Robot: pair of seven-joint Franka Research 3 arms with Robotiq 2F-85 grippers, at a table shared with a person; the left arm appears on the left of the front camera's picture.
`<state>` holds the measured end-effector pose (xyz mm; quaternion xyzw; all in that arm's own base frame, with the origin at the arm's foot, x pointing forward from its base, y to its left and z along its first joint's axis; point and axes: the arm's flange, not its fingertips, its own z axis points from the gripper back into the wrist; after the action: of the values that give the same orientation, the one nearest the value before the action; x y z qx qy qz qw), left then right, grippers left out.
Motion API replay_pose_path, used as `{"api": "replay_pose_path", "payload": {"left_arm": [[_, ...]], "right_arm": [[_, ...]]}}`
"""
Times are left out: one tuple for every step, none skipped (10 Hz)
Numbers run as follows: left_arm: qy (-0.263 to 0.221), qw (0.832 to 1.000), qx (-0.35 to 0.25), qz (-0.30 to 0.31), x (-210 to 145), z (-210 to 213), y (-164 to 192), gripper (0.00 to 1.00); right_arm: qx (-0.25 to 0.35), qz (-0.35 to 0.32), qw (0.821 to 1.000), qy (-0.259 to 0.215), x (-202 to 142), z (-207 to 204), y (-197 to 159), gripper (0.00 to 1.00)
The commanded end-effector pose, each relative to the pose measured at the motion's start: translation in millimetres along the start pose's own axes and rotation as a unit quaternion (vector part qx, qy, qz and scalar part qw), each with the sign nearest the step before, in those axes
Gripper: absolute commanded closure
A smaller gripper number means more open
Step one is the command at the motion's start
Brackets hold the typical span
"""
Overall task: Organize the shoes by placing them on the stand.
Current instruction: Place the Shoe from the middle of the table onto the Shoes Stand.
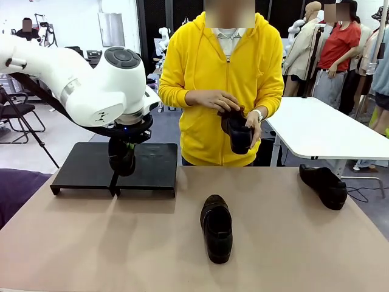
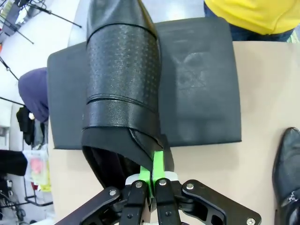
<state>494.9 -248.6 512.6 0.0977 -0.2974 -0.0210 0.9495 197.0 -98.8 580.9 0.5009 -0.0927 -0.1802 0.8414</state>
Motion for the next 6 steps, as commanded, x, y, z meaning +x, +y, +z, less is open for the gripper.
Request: {"api": "replay_pose_path", "payload": {"left_arm": [[0.005, 1.000, 0.002, 0.005, 1.3, -7.8, 1.6, 1.00], [-0.015, 0.999, 0.021, 0.028, 9.6, -27.0, 0.8, 1.00], [-0.037, 0.997, 0.048, 0.047, 14.9, -37.6, -1.3, 1.00], [-0.033, 0.997, 0.046, 0.048, 19.3, -44.0, -2.1, 1.00], [-0.029, 0.997, 0.043, 0.051, 23.7, -52.6, -2.6, 1.00], [-0.019, 0.997, 0.053, 0.060, 27.9, -64.2, -4.3, 1.00]], "right_arm": [[0.007, 0.007, 1.000, 0.001, 0.0, 2.2, 2.9, 0.00], [0.007, 0.007, 1.000, 0.001, 0.0, 2.2, 2.9, 0.00], [0.007, 0.007, 1.000, 0.001, 0.0, 2.2, 2.9, 0.00], [0.007, 0.007, 1.000, 0.001, 0.0, 2.2, 2.9, 0.00], [0.007, 0.007, 1.000, 0.001, 0.0, 2.2, 2.9, 0.00], [0.007, 0.007, 1.000, 0.001, 0.0, 2.2, 2.9, 0.00]]}}
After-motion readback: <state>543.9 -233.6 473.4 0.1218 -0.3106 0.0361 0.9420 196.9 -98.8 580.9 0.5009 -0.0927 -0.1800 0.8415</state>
